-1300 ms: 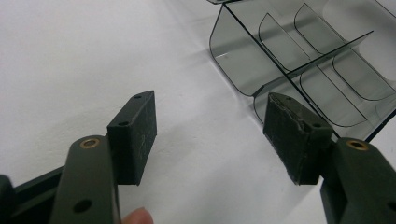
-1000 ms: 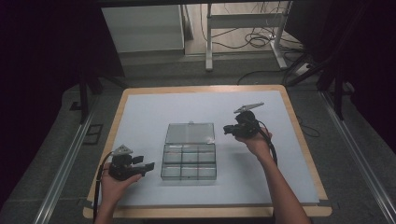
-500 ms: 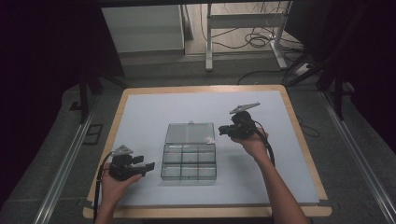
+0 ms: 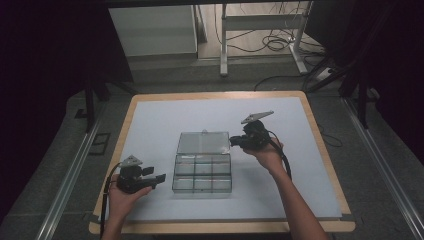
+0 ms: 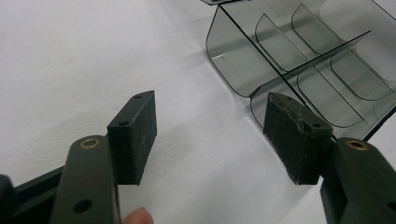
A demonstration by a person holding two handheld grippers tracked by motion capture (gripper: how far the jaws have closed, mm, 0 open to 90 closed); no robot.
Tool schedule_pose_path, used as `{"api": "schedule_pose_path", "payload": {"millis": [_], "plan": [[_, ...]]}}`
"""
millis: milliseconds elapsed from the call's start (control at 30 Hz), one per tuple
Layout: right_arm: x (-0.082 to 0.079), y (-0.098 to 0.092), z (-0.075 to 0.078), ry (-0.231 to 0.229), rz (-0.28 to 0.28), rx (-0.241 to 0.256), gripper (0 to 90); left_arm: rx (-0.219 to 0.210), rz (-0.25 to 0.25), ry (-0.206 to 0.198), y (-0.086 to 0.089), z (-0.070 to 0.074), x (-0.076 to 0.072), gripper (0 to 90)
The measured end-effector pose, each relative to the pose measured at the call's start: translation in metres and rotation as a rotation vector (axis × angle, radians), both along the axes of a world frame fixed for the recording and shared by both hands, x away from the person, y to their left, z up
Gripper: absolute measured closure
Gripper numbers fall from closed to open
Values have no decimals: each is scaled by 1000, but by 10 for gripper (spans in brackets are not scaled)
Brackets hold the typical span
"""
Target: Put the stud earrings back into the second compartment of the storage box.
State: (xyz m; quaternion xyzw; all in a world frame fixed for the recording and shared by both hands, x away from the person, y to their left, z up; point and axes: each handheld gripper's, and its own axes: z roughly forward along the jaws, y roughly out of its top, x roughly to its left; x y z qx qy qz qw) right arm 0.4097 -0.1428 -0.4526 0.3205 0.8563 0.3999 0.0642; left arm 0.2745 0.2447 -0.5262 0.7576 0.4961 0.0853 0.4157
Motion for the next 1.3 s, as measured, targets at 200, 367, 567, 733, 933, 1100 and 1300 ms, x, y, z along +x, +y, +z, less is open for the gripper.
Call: {"api": "schedule_pose_path", "payload": {"millis": [200,367,567,733,933,1100,1300], "plan": [[-2,5,-1,-3,17,1,841,1,1,0,0,0,0,356],[-4,10,-1,-1,30,3,841,0,0,-2,0,0,0,356],[-4,15,-4,4,39,8,841,0,1,-4,0,0,0,356],[-5,21,-6,8,49,13,841,1,0,-3,0,0,0,356],[-7,28,-8,11,66,12,841,1,-1,-3,-1,0,0,356],[-9,32,-10,15,75,16,841,2,-3,-2,-1,0,0,356],[-10,41,-12,20,95,11,841,2,-6,-1,-2,0,0,356]]}}
